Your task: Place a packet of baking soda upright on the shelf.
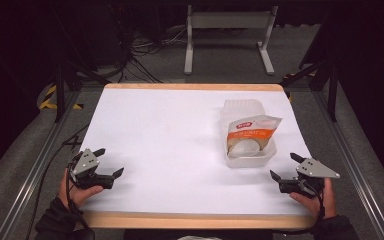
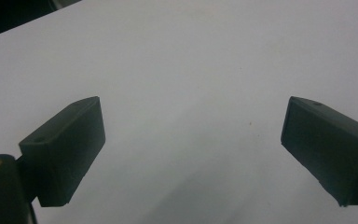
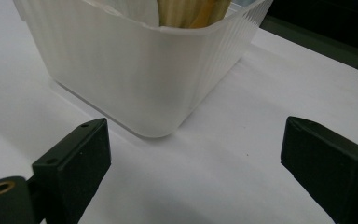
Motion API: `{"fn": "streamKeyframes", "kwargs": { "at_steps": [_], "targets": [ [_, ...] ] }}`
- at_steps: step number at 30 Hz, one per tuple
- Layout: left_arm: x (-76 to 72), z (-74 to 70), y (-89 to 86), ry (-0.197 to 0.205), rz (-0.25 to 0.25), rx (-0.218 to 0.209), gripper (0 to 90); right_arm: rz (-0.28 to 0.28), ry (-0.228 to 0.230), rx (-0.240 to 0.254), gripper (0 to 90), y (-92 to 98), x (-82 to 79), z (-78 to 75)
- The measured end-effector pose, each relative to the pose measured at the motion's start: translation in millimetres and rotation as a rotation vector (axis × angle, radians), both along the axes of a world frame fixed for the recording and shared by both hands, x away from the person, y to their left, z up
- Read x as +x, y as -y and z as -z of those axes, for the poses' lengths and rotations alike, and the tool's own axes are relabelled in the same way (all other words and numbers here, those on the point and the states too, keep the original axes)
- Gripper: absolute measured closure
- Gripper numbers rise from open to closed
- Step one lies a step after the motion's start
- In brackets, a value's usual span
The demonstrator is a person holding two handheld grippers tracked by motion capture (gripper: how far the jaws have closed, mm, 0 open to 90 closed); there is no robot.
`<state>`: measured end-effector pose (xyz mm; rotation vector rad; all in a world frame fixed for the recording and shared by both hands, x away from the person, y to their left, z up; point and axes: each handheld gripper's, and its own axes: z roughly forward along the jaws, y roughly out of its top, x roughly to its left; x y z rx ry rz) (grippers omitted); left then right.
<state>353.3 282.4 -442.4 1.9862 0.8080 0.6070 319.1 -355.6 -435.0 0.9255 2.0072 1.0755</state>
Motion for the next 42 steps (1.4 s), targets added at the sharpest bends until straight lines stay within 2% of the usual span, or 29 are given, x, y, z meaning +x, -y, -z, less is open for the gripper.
{"fn": "streamKeyframes", "kwargs": {
  "at_steps": [3,6,12,18,19,24,42],
  "targets": [
    [-3.0,0.3,-11.0,-0.001,-0.031,-0.06,6.9,0.004,0.002,0.003,8.9,0.9,-0.1,-0.2],
    [-4.9,1.7,-17.5,-0.007,-0.045,-0.09,6.7,0.008,0.008,0.01,8.9,2.0,-0.6,-1.3],
    [-6.9,1.2,-18.0,-0.002,-0.052,-0.095,6.5,0.016,0.02,0.025,9.0,2.7,-0.7,-3.7],
    [-7.7,0.3,-15.2,0.002,-0.036,-0.094,6.3,0.024,0.021,0.027,9.0,3.4,-0.6,-3.7],
    [-8.0,0.4,-14.5,0.004,-0.033,-0.083,6.1,0.027,0.02,0.028,9.0,3.3,-0.4,-3.8],
    [-9.7,0.2,-11.0,-0.001,-0.039,-0.098,6.1,0.035,0.022,0.024,9.1,1.5,-1.0,-4.9],
    [-2.7,1.9,-0.1,-0.02,-0.036,-0.063,6.1,0.043,0.015,0.024,9.4,4.8,-0.2,-2.7]
  ]
}}
